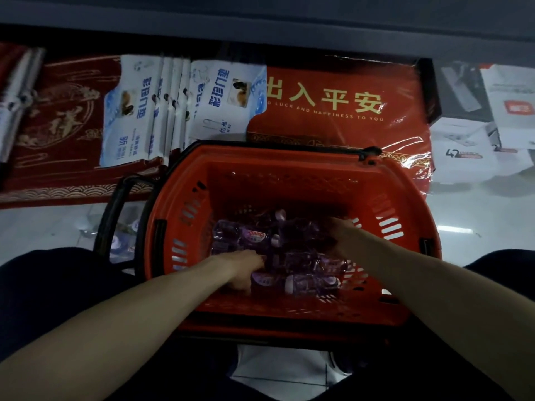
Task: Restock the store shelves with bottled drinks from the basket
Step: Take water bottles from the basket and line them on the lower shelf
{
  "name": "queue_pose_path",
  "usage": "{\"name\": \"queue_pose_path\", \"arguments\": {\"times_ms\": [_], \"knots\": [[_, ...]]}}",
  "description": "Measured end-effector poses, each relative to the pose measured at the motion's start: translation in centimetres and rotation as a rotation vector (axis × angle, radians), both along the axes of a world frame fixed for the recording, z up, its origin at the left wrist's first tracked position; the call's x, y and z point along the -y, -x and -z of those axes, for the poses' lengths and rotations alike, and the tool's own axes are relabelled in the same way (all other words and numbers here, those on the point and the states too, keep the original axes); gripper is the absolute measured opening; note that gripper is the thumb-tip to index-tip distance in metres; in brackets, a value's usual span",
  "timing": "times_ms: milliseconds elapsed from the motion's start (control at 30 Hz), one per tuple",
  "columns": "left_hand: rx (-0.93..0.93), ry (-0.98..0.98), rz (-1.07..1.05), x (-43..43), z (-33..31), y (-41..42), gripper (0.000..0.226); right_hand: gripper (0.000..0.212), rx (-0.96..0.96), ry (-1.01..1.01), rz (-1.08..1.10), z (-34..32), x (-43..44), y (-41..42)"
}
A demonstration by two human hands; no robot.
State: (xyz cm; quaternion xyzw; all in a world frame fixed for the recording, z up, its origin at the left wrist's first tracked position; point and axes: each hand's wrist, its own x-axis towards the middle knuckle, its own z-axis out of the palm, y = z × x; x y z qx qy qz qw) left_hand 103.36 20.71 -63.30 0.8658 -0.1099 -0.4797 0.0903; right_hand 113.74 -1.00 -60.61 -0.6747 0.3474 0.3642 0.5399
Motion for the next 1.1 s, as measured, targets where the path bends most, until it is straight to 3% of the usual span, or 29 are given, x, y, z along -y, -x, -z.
{"name": "queue_pose_path", "arguments": {"times_ms": [67, 200, 300, 467, 600, 800, 967, 1100], "knots": [[0.011, -0.020, 0.002, 0.0, -0.1, 0.4, 0.073, 0.010, 0.079, -0.040, -0.011, -0.3, -0.5, 0.3], [0.052, -0.041, -0.068, -0.3, -0.6, 0.7, 0.087, 0.039, 0.201, -0.070, 0.073, -0.8, -0.5, 1.3], [0.109, 0.008, -0.219, -0.6, -2.1, 0.7, 0.094, 0.037, 0.267, -0.013, 0.110, -3.0, -0.7, 1.9], [0.258, 0.202, -0.488, -1.3, -6.6, -0.1, 0.079, 0.020, 0.416, -0.124, -0.001, -6.7, -0.5, 2.6], [0.451, 0.410, -0.712, -1.3, -10.7, -1.0, 0.065, 0.035, 0.485, -0.208, -0.073, -10.0, -0.7, 1.6], [0.621, 0.719, -1.037, -0.2, -14.1, -3.8, 0.044, 0.036, 0.605, -0.432, -0.103, -13.5, -0.6, 0.0], [0.708, 0.827, -1.129, 0.8, -15.2, -4.8, 0.048, 0.035, 0.656, -0.458, -0.229, -14.7, -1.0, -0.6], [0.746, 0.818, -1.058, 1.6, -16.8, -5.1, 0.050, 0.032, 0.775, -0.404, -0.265, -15.9, -1.3, -1.1]]}}
